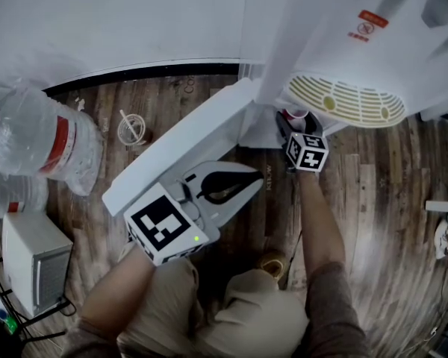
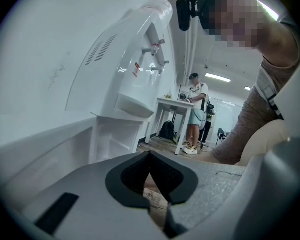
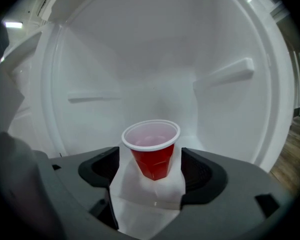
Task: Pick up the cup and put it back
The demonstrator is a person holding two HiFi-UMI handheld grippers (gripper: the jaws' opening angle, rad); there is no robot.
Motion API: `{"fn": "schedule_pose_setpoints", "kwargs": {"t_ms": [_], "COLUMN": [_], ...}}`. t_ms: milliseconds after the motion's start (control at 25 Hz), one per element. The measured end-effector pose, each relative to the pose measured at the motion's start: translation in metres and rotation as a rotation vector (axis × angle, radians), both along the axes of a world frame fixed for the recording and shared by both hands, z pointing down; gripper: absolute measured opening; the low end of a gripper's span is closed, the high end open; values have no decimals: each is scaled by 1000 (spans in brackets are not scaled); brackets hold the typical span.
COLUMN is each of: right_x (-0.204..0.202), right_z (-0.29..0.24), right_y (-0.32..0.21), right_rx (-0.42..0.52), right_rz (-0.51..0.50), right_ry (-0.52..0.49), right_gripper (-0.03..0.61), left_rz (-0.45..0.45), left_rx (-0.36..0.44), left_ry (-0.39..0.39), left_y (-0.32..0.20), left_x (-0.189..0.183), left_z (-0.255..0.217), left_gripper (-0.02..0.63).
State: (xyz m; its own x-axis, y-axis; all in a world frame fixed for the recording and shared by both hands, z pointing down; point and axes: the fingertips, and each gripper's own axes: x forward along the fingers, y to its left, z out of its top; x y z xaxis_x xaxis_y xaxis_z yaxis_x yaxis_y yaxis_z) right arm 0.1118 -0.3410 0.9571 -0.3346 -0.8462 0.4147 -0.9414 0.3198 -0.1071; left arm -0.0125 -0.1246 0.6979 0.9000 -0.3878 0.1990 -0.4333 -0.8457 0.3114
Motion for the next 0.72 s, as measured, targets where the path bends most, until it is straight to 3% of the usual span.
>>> {"fn": "schedule_pose_setpoints", "kwargs": {"t_ms": [240, 720], "right_x": [9, 44], "right_z": [-19, -77], "right_y": [13, 71], "right_rx": [17, 33], "right_rz": [-11, -30], "right_ry": [-21, -20], "right_gripper": [380, 385], "left_rz": [26, 70], "left_rx": [-10, 45], "left_ry": [-3, -1], "left_y": [0, 1], "left_x": [14, 35], "left_z": [6, 10], "left_gripper": [3, 3]}}
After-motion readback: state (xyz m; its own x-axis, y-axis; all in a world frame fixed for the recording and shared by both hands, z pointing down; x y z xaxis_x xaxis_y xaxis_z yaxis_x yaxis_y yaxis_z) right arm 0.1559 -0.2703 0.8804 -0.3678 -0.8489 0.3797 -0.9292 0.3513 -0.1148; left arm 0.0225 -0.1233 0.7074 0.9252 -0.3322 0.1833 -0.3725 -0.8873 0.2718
